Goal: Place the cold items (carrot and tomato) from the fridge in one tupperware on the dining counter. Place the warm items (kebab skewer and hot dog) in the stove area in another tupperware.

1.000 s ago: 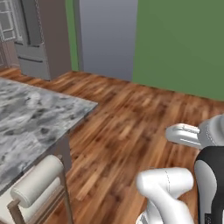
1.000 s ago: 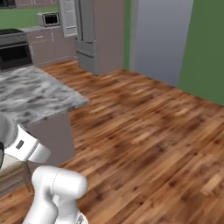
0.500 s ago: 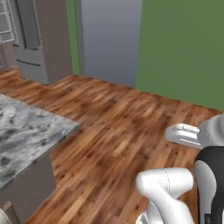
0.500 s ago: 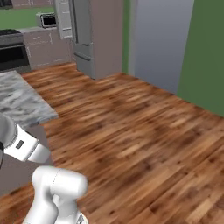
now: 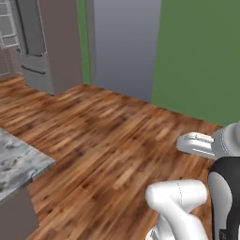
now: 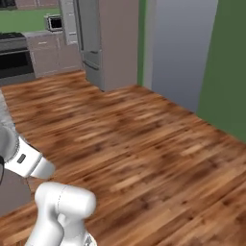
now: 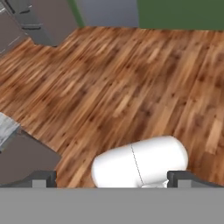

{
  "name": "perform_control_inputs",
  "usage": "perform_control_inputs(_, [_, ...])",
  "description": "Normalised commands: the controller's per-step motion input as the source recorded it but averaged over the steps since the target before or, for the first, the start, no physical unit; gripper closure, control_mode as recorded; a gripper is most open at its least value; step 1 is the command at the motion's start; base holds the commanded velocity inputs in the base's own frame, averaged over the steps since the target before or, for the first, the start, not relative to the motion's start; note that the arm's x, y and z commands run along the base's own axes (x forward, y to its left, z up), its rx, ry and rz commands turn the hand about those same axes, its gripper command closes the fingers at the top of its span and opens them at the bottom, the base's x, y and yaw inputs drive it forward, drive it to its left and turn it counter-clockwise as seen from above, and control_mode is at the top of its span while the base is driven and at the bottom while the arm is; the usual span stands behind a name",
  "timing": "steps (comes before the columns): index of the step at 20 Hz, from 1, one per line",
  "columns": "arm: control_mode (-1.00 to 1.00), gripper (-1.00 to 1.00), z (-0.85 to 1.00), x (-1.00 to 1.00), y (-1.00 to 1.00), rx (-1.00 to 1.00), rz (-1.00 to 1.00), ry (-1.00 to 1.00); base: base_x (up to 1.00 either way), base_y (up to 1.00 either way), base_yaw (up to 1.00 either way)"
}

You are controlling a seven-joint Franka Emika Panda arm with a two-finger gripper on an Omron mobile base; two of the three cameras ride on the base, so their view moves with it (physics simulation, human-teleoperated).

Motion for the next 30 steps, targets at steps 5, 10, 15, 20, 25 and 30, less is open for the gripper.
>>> perform_control_inputs(5, [1.00, -1.00, 0.00, 0.00, 0.00, 0.00, 0.00, 0.00, 1.00, -0.35, 0.29])
perform_control_inputs(10, [1.00, -1.00, 0.00, 0.00, 0.00, 0.00, 0.00, 0.00, 1.00, -0.28, 0.32])
perform_control_inputs(15, [1.00, -1.00, 0.00, 0.00, 0.00, 0.00, 0.00, 0.00, 1.00, -0.29, 0.31])
perform_control_inputs(20, [1.00, -1.00, 0.00, 0.00, 0.00, 0.00, 0.00, 0.00, 1.00, -0.33, 0.24])
perform_control_inputs(25, [1.00, -1.00, 0.00, 0.00, 0.00, 0.00, 0.00, 0.00, 1.00, -0.17, 0.13])
perform_control_inputs(30, [1.00, -1.00, 0.00, 0.00, 0.00, 0.00, 0.00, 0.00, 1.00, 0.08, 0.02])
